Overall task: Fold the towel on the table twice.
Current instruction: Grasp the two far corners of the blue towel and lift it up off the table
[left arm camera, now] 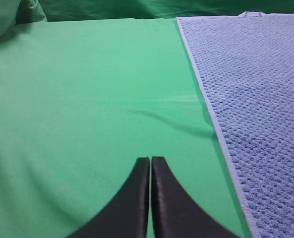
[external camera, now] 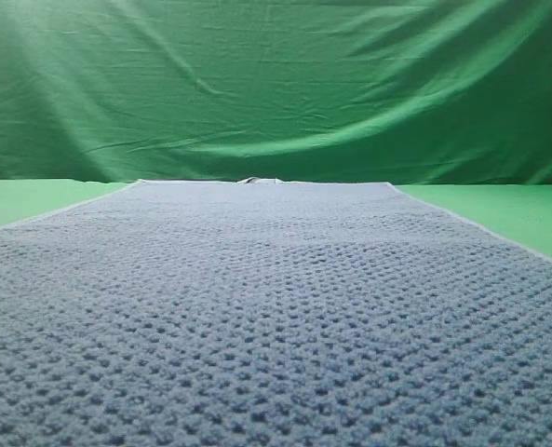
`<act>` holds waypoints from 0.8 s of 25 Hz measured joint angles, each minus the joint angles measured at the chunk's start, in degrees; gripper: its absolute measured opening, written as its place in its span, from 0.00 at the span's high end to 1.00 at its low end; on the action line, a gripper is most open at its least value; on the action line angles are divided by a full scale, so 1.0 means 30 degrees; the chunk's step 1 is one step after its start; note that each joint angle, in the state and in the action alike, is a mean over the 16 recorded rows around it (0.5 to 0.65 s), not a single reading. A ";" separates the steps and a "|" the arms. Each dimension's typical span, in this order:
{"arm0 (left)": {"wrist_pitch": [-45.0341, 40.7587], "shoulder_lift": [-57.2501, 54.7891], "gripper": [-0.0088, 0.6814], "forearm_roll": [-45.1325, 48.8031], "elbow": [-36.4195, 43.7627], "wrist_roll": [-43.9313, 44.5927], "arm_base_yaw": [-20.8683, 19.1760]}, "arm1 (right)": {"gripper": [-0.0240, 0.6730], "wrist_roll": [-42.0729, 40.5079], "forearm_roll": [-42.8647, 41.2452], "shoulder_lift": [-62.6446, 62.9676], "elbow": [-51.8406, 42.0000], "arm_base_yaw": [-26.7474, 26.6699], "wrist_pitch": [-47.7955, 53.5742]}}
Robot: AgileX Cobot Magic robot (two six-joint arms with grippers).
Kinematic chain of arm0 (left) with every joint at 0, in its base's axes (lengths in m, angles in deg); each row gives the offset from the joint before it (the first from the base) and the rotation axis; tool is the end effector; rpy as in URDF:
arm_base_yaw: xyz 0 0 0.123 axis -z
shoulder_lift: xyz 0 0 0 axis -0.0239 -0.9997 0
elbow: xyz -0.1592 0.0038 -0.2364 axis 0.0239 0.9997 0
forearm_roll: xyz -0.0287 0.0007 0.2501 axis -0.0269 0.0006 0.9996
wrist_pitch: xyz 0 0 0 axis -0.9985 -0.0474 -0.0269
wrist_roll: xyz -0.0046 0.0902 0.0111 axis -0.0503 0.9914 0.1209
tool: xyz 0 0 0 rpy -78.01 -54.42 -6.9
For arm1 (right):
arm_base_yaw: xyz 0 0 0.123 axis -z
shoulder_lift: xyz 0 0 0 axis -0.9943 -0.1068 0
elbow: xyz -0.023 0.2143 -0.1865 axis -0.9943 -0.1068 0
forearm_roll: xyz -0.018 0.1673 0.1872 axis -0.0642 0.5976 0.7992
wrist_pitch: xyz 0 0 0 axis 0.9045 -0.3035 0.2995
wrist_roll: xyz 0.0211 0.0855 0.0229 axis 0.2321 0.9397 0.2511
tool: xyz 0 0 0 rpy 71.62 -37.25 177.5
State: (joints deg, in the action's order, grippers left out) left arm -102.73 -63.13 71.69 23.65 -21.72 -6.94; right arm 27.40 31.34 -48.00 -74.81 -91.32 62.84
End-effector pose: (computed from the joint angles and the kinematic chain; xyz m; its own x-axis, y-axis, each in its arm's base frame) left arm 0.0535 -0.0024 0.1782 -0.2489 0.0002 -0.9685 -0.0105 0.9999 0.0029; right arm 0.0521 0.0076 0.1716 -0.2791 -0.1160 -0.9532 -0.1607 0.9843 -0.0728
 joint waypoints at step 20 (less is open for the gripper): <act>0.0030 0.0000 0.99 -0.0104 0.0000 0.0000 0.0000 | 0.97 0.0000 0.0022 0.0000 0.0000 0.0000 -0.0019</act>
State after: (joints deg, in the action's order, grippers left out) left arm -102.64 -63.13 71.38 23.65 -21.72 -6.94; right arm 27.40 31.40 -48.00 -74.81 -91.32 62.78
